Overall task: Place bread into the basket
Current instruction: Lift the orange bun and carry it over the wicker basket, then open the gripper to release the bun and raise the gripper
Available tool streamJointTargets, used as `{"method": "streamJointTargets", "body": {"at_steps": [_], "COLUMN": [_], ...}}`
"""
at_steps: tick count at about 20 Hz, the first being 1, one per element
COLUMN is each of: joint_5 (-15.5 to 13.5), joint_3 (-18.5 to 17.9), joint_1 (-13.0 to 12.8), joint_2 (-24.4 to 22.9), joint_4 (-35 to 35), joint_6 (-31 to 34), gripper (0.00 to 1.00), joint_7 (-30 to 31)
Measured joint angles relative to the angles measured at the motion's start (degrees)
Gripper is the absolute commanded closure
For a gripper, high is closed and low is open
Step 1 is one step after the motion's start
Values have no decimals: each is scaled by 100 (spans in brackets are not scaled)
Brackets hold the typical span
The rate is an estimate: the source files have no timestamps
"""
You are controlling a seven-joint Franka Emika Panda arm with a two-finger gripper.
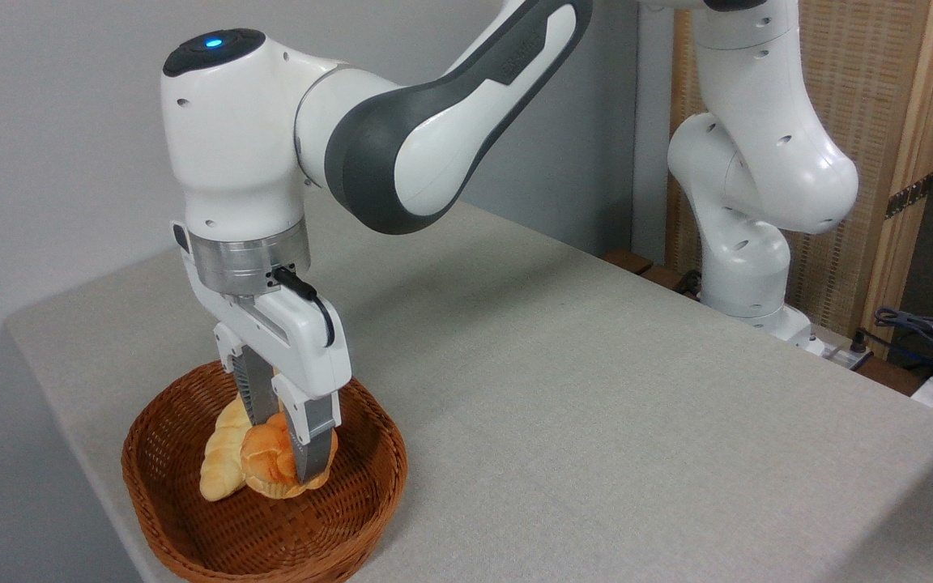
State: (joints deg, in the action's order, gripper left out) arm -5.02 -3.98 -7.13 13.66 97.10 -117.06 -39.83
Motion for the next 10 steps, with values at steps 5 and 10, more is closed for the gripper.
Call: {"method": "streamJointTargets", "body": {"at_steps": [5, 10], "joint_5": [0, 0], "joint_3": [0, -1], "joint_1": [1, 3], "joint_2": [-1, -18], "joint_4": [-26, -61], "joint_6": [0, 0], "gripper": [0, 0], "joint_7": [0, 2]}}
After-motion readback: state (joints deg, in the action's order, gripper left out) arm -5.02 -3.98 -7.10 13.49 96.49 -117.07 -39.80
